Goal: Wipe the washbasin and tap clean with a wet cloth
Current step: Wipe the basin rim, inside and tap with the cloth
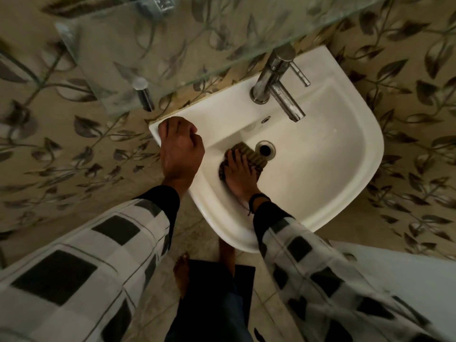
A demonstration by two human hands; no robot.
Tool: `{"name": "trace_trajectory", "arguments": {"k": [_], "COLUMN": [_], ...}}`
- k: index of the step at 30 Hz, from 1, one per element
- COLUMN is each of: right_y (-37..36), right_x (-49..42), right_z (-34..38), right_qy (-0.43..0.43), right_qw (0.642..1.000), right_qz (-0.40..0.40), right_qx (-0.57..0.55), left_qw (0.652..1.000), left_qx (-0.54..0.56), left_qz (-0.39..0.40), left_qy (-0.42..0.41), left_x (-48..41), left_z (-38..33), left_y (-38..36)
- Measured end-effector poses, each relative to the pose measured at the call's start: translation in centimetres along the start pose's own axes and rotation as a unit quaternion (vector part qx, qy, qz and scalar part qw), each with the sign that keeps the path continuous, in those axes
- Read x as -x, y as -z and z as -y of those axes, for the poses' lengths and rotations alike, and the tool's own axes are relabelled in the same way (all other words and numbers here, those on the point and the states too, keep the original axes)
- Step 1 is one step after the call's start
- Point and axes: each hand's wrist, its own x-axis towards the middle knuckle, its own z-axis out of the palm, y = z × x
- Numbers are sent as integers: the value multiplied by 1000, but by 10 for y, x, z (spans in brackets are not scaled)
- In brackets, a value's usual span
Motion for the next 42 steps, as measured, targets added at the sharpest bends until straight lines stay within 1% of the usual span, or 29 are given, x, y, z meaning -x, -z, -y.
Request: {"name": "trace_trajectory", "arguments": {"k": [3,4,5,7,9,10,11,14,16,18,19,20,22,24,25,26,27,29,31,32,34,36,38,40,42], "right_y": [-2,3,9,20,23,19,13,-9,-7,4,10,17,26,23,17,9,1,-6,1,7,19,26,21,9,-6], "right_x": [21,25,24,13,1,-2,-3,12,23,22,17,11,-6,-17,-17,-14,-7,9,12,9,-5,-19,-24,-16,1], "right_z": [-13,-25,-37,-53,-48,-39,-28,-5,-13,-34,-44,-53,-55,-39,-28,-18,-12,-11,-25,-33,-43,-39,-24,-8,-1], "right_qy": [118,139,144,106,33,10,8,77,124,157,151,124,47,-26,-45,-48,-32,25,72,77,36,-37,-74,-67,-28], "right_qw": [993,990,989,992,997,997,998,997,992,987,987,989,993,996,997,997,998,999,996,994,995,996,995,996,999], "right_qz": [30,28,22,8,-5,-12,-19,-14,-7,-12,-16,-20,-35,-48,-51,-53,-48,-24,-10,-15,-33,-50,-62,-58,-46], "right_qx": [-9,6,27,65,73,70,63,19,-15,19,49,74,98,70,44,27,20,21,54,80,90,61,38,6,-6], "left_qw": [1000,1000,1000,1000,1000,1000,1000,1000,1000,1000,1000,1000,1000,1000,1000,1000,1000,1000,1000,1000,1000,1000,1000,1000,1000], "left_qx": [-4,-5,-6,-7,-5,-3,0,7,7,4,1,-1,-5,-9,-10,-10,-9,-7,-6,-6,-5,-6,-8,-4,-2], "left_qz": [2,2,3,0,-3,-5,-5,-6,-3,-3,-3,-3,-6,-7,-7,-7,-6,-3,2,5,9,9,5,2,2], "left_qy": [-3,-3,-3,-2,-2,-2,-3,-7,-5,-2,-4,-6,-5,-5,-6,-7,-8,-6,-1,1,4,6,4,2,2], "left_x": [-1,-1,-1,-1,-1,-1,-1,-1,-1,-1,-1,-1,-2,-3,-2,-2,-2,-2,-2,-2,-2,-3,-3,-2,-2], "left_z": [1,1,0,1,1,1,1,2,3,3,3,2,3,4,5,6,6,5,4,4,3,3,3,3,3], "left_y": [0,0,0,-1,-2,-2,-3,-3,-4,-4,-5,-5,-6,-7,-7,-7,-8,-6,-5,-4,-4,-4,-4,-4,-4]}}
